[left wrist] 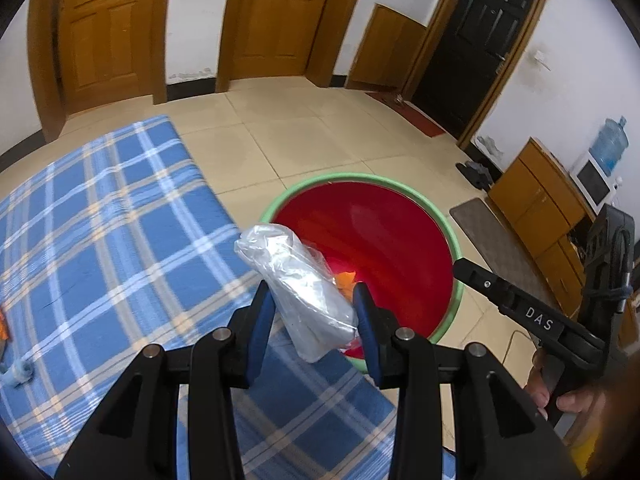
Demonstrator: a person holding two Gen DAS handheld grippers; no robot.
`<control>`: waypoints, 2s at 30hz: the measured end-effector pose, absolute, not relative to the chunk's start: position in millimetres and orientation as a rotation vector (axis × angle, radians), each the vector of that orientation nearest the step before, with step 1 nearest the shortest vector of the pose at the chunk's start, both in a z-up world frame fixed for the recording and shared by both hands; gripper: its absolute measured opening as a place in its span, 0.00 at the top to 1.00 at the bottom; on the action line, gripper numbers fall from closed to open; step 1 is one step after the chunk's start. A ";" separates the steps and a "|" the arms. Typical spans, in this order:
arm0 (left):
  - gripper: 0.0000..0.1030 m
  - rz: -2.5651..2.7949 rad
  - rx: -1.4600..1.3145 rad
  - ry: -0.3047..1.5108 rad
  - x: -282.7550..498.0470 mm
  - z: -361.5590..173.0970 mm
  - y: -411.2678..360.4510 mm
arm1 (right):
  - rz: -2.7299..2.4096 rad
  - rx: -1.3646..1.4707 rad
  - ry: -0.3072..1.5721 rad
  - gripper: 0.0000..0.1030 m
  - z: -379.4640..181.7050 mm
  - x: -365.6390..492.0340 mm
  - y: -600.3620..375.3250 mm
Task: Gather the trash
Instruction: 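Carry bag and toy over the red bin and open both tools to drop them, then move back over the table and grasp the orange-wrapped snack package with the left tool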
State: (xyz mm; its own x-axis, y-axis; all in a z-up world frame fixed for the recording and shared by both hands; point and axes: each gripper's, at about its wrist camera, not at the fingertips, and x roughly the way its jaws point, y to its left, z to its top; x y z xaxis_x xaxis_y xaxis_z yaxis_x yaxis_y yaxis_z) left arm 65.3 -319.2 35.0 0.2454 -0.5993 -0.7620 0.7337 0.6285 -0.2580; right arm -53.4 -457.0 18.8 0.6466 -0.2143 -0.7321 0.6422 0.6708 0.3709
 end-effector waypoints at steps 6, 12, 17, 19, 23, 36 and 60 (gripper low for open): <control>0.61 -0.950 0.199 0.974 61.2 23.5 -340.0 | -0.550 0.690 0.706 0.73 15.4 -60.5 -462.2; 0.61 -0.973 0.246 0.977 56.4 17.2 -354.4 | -0.560 0.707 0.703 0.69 12.0 -64.1 -467.0; 0.59 -0.969 0.269 0.967 53.0 16.7 -359.0 | -0.563 0.715 0.706 0.66 9.5 -65.0 -468.6; 0.59 -0.968 0.268 0.967 51.2 17.2 -358.6 | -0.562 0.714 0.705 0.65 9.3 -65.3 -468.5; 0.59 -0.960 0.269 0.967 49.9 17.8 -359.6 | -0.560 0.711 0.703 0.63 9.3 -65.0 -467.1; 0.59 -0.922 0.241 0.954 57.5 26.2 -344.2 | -0.554 0.697 0.699 0.50 17.9 -60.1 -456.7; 0.59 -0.788 0.158 0.891 71.3 53.1 -275.9 | -0.491 0.642 0.706 0.32 38.7 -40.8 -419.0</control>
